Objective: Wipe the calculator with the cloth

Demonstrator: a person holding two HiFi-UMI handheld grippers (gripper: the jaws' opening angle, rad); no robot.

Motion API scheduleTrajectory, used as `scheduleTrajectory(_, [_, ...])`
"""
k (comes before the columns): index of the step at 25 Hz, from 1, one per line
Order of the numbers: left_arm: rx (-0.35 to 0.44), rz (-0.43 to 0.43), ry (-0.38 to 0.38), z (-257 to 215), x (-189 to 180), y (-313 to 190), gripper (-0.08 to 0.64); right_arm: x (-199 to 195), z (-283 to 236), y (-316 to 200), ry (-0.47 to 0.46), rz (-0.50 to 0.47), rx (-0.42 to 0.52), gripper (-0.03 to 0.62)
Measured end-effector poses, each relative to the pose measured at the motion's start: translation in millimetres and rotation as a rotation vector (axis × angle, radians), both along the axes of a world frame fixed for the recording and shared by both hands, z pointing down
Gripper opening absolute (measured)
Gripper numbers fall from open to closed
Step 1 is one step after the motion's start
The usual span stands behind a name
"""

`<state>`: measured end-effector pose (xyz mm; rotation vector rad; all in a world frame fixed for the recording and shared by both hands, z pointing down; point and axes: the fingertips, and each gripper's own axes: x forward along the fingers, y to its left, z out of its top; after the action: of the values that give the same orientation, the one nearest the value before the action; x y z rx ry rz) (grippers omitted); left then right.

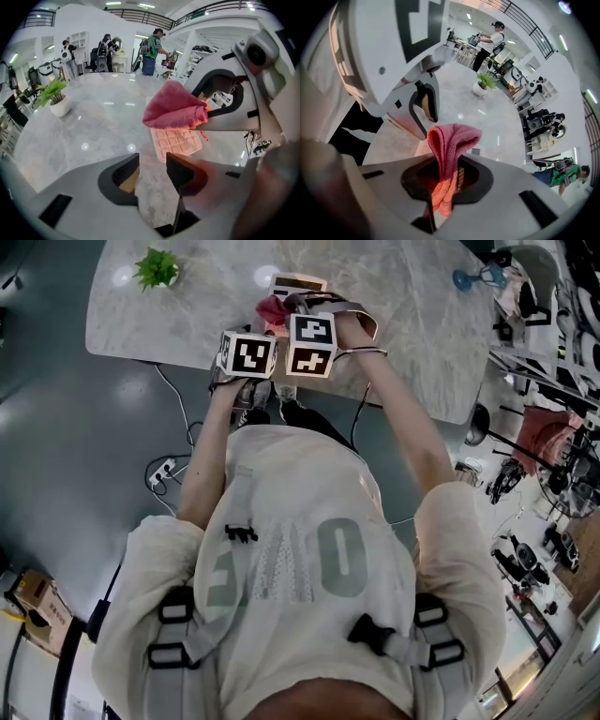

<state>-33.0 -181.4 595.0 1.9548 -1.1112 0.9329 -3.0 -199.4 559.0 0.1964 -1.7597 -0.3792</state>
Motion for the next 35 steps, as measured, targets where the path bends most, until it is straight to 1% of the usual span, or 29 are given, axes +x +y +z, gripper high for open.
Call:
scheduleTrajectory(3, [0.056,-0.003,0.009,-22,3,-18,0.190,7,-25,-21,-0.016,0.029,0.059,0.055])
scheduleTrajectory(7, [0.148,-0.016,0.029,-68,6,-49,0.190,21,-61,-42,-0.037,0.068,0.133,0.055])
scheduleTrajectory(10, [0.242,-0.007,0.041,-106,10,-72,0.190,32,-88,-56,-0.060,0.101,0.196,0.055])
scheduleTrajectory(14, [0.367,-0.008,0.063,-161,21,-96,0.190,52,-135,-75,-0.123,0.173,0.294,0.055])
scheduleTrajectory(17, [0.479,-0.010,0.109,-209,27,-111,0.190,69,-176,-87,-0.187,0.236,0.387,0.055])
scheduleTrajectory(21, [0.608,-0.047,0.175,-262,26,-108,0.190,87,-223,-83,-0.328,0.353,0.484,0.055])
scheduleTrajectory(24, [0.690,-0.065,0.189,-293,28,-104,0.184,103,-254,-76,-0.462,0.461,0.540,0.055])
scheduleTrajectory(26, [0.752,-0.059,0.190,-314,31,-103,0.161,112,-276,-73,-0.553,0.529,0.591,0.055])
scheduleTrajectory(29, [0.821,-0.055,0.188,-338,32,-94,0.119,121,-298,-62,-0.668,0.612,0.650,0.055])
scheduleTrajectory(32, [0.894,-0.052,0.161,-355,32,-83,0.069,130,-312,-49,-0.801,0.710,0.680,0.055])
scheduleTrajectory(35, [0.945,-0.047,0.137,-363,36,-71,0.041,144,-325,-33,-0.962,0.811,0.684,0.055])
